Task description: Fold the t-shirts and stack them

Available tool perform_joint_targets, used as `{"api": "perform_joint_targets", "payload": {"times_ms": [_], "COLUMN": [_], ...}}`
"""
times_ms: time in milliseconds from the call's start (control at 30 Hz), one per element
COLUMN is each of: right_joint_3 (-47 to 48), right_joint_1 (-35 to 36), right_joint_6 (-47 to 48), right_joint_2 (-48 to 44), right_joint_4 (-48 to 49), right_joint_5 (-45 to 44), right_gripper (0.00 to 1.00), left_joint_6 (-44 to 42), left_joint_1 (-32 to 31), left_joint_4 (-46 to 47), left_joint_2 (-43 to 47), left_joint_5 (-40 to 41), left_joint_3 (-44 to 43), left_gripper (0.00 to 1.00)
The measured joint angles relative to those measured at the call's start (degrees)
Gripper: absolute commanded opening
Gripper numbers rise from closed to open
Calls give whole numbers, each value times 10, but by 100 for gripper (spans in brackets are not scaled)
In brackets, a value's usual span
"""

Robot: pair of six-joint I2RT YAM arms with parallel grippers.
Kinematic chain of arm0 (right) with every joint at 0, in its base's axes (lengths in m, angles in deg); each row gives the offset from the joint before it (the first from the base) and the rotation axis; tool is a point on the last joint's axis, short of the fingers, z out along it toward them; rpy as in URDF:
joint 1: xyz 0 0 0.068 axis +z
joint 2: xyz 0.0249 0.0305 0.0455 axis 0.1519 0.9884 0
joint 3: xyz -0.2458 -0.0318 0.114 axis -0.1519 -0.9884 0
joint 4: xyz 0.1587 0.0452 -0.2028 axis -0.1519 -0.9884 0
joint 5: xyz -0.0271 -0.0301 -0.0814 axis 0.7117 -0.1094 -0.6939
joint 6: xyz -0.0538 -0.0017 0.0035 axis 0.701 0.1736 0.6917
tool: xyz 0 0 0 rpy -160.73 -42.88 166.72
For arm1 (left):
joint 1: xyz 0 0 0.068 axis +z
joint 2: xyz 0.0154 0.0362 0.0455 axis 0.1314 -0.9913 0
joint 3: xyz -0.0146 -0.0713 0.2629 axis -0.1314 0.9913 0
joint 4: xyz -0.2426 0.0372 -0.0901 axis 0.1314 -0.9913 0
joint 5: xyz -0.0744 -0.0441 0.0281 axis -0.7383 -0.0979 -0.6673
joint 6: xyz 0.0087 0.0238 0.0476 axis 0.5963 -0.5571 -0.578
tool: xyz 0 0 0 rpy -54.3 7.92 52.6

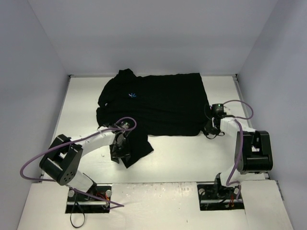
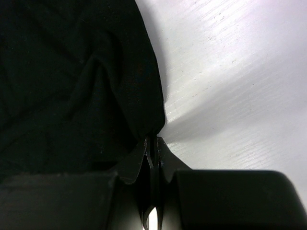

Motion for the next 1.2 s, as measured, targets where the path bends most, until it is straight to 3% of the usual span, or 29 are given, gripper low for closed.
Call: {"api": "perform_joint_targets", "payload": {"times_ms": [100,300,600,933,1200], "right_joint_3": [0,0,0,0,4], "right_joint_1": [0,0,0,1,3], "right_joint_6": [3,12,26,36,35], "right_joint_2": [0,0,-25,-167,-254], "right_joint_4": [0,0,-12,-81,-182], "right_joint_5": [0,1,2,-7,-22], "right_gripper": [0,0,0,0,0], "left_joint_6": [8,25,15,7,42], "left_joint_1": [-9,-17,-19,-18,-18], "left_joint_4": [0,12,15,-59,-169], "left_joint_2": [-11,-17,17,256,371], "left_joint_5": [1,-5,67,131,134], "left_joint_3": [-10,-16,-24,-72,-68], "left_gripper": [29,1,0,0,0]}}
